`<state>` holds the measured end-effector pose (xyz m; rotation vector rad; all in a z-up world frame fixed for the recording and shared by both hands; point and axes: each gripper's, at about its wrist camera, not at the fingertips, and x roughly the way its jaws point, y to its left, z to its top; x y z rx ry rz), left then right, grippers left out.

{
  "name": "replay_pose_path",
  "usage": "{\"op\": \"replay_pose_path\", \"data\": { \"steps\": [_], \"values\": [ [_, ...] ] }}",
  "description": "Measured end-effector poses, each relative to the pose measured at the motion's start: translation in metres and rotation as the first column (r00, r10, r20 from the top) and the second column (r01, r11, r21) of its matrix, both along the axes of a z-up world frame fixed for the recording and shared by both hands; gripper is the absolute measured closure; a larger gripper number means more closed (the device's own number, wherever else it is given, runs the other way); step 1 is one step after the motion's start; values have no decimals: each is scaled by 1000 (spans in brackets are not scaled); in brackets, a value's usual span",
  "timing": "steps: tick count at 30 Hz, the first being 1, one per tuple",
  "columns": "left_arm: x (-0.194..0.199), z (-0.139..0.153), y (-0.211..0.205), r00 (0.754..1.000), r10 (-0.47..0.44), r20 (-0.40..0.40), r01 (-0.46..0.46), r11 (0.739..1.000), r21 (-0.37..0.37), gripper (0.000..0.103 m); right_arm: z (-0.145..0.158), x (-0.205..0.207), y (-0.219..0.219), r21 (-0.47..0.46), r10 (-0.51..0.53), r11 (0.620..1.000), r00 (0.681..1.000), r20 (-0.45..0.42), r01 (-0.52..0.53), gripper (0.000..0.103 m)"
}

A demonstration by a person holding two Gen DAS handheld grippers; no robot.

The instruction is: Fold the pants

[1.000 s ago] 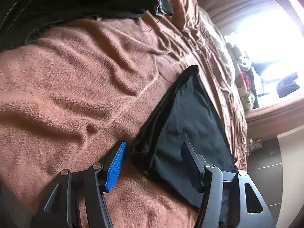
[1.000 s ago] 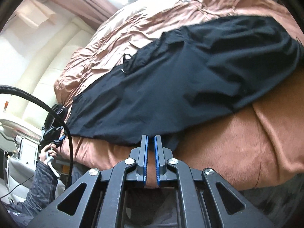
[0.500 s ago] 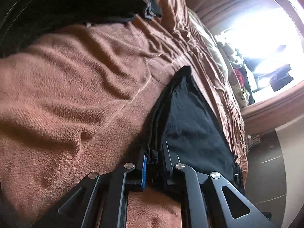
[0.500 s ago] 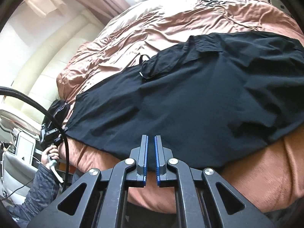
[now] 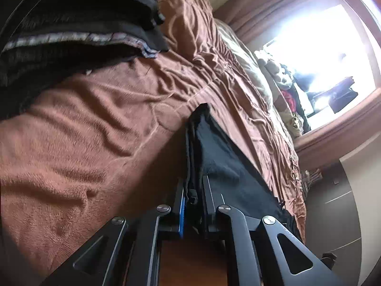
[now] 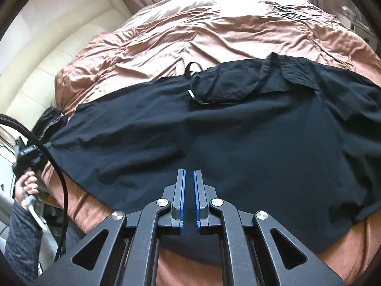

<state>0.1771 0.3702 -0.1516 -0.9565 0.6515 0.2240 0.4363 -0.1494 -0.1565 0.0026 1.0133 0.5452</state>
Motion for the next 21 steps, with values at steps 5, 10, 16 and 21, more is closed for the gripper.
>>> {"op": "replay_pose_path", "data": {
  "steps": [5,10,16,21],
  "values": [
    [4,18,0,1000,-12,27,12,1000,9,92,-21,4,26,-47,19,999,999,-36,-20,99],
    [10,27,-1,999,-21,35,20,1000,21,92,-40,-2,39,-82,66,994,994,-90,-73,99],
    [10,27,3,999,-16,35,16,1000,12,92,-48,-16,54,-94,146,982,975,-167,-163,99],
    [10,21,4,1000,-9,18,9,1000,10,92,-35,-6,56,-87,138,984,974,-179,-155,99]
  ]
}}
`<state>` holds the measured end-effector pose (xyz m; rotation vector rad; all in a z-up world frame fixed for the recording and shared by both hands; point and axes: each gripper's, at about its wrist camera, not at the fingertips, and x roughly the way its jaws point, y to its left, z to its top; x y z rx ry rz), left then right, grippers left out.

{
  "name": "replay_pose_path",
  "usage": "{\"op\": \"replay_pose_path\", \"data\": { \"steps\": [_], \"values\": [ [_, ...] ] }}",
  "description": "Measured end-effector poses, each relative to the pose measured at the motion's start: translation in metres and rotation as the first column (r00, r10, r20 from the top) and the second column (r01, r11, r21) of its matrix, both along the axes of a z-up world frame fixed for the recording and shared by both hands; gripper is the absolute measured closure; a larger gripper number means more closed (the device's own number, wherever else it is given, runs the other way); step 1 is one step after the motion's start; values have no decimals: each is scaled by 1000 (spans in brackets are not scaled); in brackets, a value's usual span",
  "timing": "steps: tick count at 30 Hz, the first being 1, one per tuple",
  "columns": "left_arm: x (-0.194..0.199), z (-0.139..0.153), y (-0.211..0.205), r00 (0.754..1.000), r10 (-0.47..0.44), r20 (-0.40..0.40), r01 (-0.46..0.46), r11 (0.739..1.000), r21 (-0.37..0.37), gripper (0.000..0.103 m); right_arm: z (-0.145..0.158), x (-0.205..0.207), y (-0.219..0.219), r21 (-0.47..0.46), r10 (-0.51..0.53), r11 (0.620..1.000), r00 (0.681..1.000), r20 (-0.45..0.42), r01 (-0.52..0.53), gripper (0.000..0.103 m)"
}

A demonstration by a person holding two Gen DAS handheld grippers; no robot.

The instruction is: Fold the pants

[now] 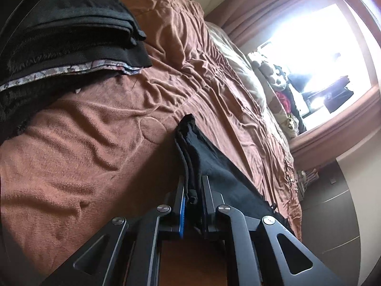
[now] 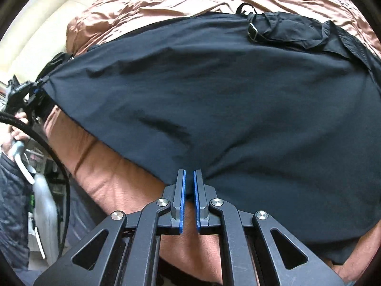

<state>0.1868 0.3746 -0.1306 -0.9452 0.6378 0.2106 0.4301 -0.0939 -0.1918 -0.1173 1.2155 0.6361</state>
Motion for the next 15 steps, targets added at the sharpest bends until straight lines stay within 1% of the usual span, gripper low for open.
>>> {"op": "replay_pose_path", "data": {
  "steps": [4,5,8,10,13,15],
  "values": [
    [-1,-6,1,1000,5,-15,-6,1000,-8,92,16,25,-5,3,-49,999,998,42,49,99],
    [-1,-8,0,1000,6,-18,-6,1000,-10,92,20,37,-7,-3,-70,998,996,54,70,99],
    [-2,-11,0,1000,10,-25,-10,1000,-16,92,25,59,-7,-17,-99,995,992,75,101,99],
    [-3,-14,1,999,13,-29,-14,1000,-20,92,24,73,-4,-37,-114,992,991,76,117,99],
    [-4,-18,1,999,20,-37,-21,999,-32,92,10,100,5,-68,-128,989,990,57,132,99],
    [-6,-21,1,999,23,-45,-25,999,-41,92,2,109,13,-84,-133,987,990,55,137,99]
  ]
}}
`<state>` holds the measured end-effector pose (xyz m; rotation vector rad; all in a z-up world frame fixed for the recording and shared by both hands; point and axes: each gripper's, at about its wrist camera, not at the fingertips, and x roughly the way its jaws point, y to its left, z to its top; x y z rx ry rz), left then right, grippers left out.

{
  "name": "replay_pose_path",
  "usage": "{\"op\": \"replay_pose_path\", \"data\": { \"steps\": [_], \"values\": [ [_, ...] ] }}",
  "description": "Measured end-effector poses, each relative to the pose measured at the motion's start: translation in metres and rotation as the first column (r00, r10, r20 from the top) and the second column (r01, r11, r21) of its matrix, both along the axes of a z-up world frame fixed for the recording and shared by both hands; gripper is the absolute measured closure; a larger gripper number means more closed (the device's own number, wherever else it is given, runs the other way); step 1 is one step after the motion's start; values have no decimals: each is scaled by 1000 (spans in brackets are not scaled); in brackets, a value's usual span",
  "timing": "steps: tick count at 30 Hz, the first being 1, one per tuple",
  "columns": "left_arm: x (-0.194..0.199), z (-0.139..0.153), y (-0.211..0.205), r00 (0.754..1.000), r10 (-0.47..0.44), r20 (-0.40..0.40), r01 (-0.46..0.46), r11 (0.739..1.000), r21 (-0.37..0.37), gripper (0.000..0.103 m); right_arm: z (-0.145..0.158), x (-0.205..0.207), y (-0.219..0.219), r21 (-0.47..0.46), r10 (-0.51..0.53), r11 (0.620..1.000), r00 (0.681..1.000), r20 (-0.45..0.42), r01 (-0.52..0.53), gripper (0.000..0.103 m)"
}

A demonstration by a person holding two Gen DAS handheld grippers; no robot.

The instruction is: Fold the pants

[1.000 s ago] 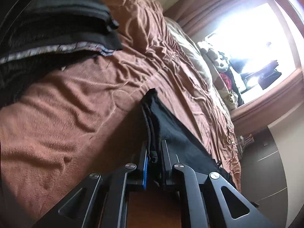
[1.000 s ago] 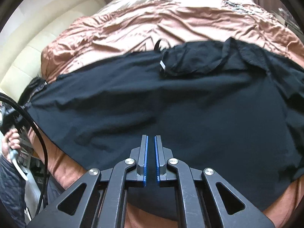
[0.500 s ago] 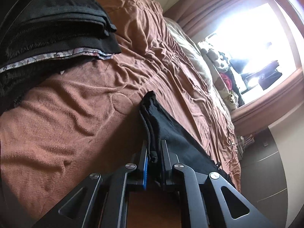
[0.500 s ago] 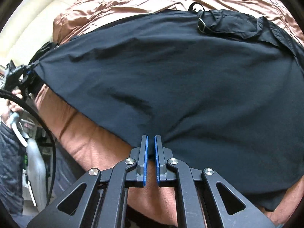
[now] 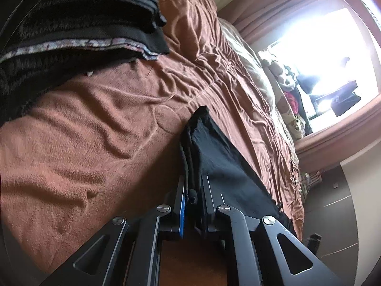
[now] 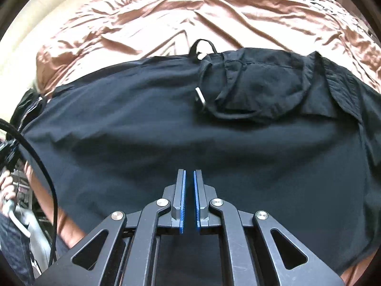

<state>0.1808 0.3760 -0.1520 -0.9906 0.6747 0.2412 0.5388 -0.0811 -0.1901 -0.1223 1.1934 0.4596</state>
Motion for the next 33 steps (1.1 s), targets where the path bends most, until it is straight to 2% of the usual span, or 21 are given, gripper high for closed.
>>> {"op": "replay_pose_path", "data": {
  "steps": [6,10,18,24,33],
  "values": [
    [-2,-8,0,1000,11,-23,-11,1000,-10,92,-8,28,18,-32,-35,999,999,31,36,100],
    [-1,-12,0,999,12,-35,-12,1000,-12,92,-15,44,20,-29,-67,997,998,23,67,101],
    [2,-2,0,1000,4,-10,-4,1000,-16,92,-19,60,29,-48,-82,995,996,43,84,103],
    [7,26,-2,998,-18,59,19,1000,-16,92,-15,37,24,-25,-43,999,999,0,43,103],
    [38,93,-23,983,-109,146,103,993,49,92,-11,-36,-10,41,-8,999,999,-39,9,100]
  ]
}}
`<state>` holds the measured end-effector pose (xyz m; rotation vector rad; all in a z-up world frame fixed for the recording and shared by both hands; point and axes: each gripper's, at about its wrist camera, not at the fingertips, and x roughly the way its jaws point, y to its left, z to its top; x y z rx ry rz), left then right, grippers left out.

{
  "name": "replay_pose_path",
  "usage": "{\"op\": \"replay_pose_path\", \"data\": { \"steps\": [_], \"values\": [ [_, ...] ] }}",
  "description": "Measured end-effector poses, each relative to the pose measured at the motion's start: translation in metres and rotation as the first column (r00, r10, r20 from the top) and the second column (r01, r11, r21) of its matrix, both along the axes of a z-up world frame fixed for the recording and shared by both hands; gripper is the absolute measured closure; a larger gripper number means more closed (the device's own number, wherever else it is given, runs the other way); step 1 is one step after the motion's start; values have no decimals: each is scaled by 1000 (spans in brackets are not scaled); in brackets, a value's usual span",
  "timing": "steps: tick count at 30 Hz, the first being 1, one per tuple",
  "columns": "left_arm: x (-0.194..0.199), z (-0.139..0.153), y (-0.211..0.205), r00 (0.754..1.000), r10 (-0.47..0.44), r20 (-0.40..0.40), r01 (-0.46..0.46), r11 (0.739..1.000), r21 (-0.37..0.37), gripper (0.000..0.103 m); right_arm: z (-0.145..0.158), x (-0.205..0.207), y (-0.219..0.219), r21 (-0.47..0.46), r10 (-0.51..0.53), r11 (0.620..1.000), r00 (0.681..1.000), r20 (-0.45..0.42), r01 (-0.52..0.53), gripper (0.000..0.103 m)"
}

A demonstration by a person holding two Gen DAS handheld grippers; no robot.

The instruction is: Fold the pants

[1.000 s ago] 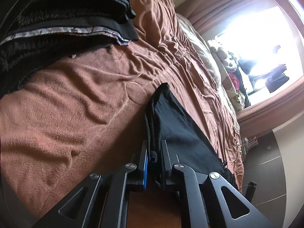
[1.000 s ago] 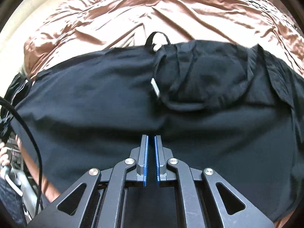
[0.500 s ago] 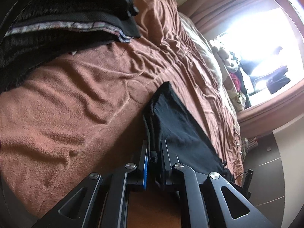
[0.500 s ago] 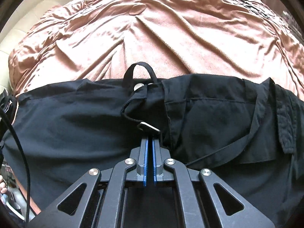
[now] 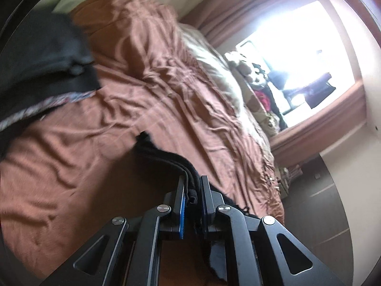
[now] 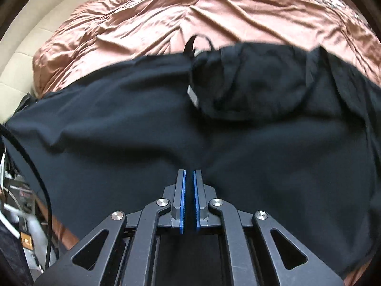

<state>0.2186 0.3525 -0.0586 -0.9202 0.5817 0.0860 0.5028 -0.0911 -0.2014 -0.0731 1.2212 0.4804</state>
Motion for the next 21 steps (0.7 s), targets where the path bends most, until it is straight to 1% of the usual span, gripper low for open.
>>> {"op": "replay_pose_path", "data": {
  "steps": [6,11,12,16,21],
  "values": [
    [29,54,-29,995,-87,52,83,994,67,92,1,-40,-18,47,9,999,1000,-17,-8,100],
    [52,102,-62,982,-166,93,154,979,130,92,3,-64,-31,93,17,996,999,-31,-14,100],
    [55,107,-68,979,-178,98,163,977,140,92,2,-69,-33,103,22,994,999,-36,-18,100],
    [74,143,-102,962,-244,123,219,957,190,92,6,-89,-52,156,21,988,999,-30,-16,100],
    [95,179,-149,936,-325,138,284,925,253,92,25,-102,-92,213,-20,977,999,31,13,100]
  ]
}}
